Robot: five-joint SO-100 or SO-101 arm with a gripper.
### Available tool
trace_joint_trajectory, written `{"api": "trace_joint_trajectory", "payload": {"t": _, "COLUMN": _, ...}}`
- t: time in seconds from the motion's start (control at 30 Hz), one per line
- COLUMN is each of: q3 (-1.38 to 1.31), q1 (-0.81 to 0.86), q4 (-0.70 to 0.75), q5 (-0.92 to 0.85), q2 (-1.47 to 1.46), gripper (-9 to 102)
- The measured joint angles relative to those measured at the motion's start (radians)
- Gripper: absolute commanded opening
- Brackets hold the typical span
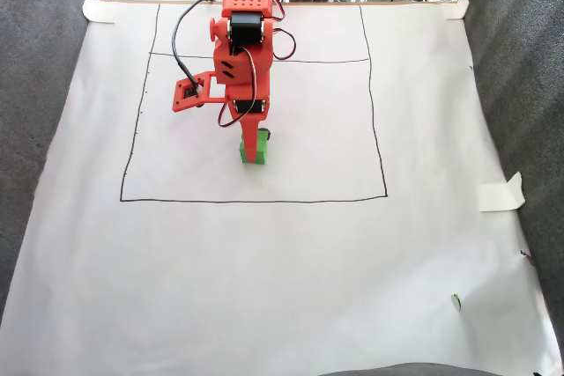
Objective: Grasp the colored block, Place it on the black dot, and then return the arm to the default position.
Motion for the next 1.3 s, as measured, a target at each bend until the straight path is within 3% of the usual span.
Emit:
{"api": "trace_joint_trajectory", "payload": {"t": 0.37, "q3": -0.006, "q1": 0.0, "q4": -0.017, "q5": 0.009, "q2": -0.014, "gripper": 21}}
{"api": "trace_joint_trajectory", "payload": {"t": 0.57, "q3": -0.006, "q1": 0.0, "q4": -0.021, "q5": 0.017, "q2": -0.014, "gripper": 0}}
{"api": "trace_joint_trajectory", "payload": {"t": 1.3, "q3": 0.052, "q1": -0.002, "q4": -0.009, "q5": 0.081, "q2": 0.071, "gripper": 0}}
